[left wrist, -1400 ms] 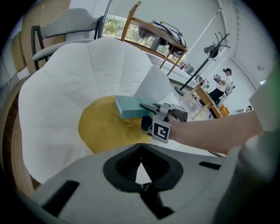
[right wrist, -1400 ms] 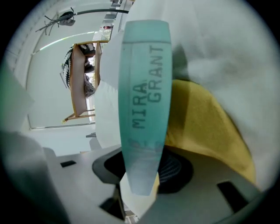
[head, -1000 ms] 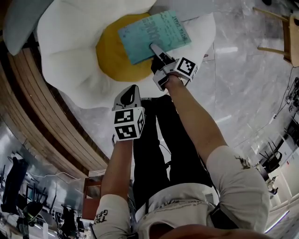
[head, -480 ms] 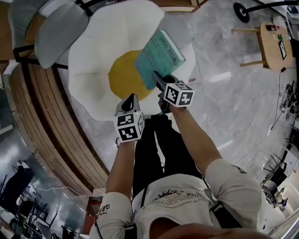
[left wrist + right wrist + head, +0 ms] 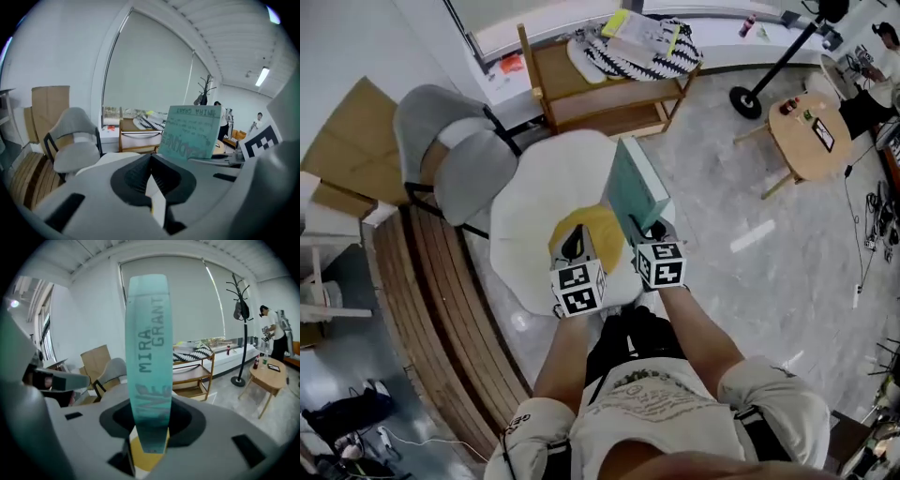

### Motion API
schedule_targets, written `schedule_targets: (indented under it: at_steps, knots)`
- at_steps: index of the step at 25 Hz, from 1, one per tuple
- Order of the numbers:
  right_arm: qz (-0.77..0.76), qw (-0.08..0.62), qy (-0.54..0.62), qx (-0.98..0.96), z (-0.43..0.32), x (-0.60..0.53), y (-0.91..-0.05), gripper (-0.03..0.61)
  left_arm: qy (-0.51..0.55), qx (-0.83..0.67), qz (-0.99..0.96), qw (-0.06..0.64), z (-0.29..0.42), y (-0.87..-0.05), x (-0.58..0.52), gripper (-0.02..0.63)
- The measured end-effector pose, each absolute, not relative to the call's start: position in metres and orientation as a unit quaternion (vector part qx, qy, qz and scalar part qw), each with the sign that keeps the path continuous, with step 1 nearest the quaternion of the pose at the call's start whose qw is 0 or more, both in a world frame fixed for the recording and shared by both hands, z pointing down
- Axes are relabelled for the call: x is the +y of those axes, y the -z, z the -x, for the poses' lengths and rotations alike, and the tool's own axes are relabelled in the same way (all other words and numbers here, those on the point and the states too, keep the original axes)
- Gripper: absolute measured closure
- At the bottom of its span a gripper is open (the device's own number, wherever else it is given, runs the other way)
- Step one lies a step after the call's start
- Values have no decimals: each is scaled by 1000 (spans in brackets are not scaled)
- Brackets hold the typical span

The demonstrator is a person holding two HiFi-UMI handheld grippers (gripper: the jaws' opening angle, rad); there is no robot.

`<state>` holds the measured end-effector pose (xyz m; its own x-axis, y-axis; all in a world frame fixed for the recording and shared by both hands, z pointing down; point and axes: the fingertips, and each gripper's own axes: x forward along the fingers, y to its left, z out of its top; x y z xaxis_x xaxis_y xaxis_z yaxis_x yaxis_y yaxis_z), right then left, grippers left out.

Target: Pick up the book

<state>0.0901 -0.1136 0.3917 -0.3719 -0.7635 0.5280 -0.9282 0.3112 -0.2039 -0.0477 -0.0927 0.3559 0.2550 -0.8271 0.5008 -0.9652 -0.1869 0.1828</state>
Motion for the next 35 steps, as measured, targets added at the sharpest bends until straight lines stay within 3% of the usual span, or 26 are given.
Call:
schedule_targets:
  at_steps: [9, 17, 25, 35]
  knots:
    - [-579, 89, -128, -800, -92, -127, -225, 413, -88, -564, -811, 130, 15, -194, -117, 600]
    - [-610, 26, -42, -791, -121, -112, -122, 413, -58, -544, -834, 66, -15, -107, -104, 600]
    - [-610, 4, -24, -792, -123, -109, -93, 413, -50, -519, -852, 32, -35, -81, -95, 600]
    - [-617, 7, -37, -786, -130, -108, -96, 413, -52, -496, -866, 40, -50, -84, -98, 600]
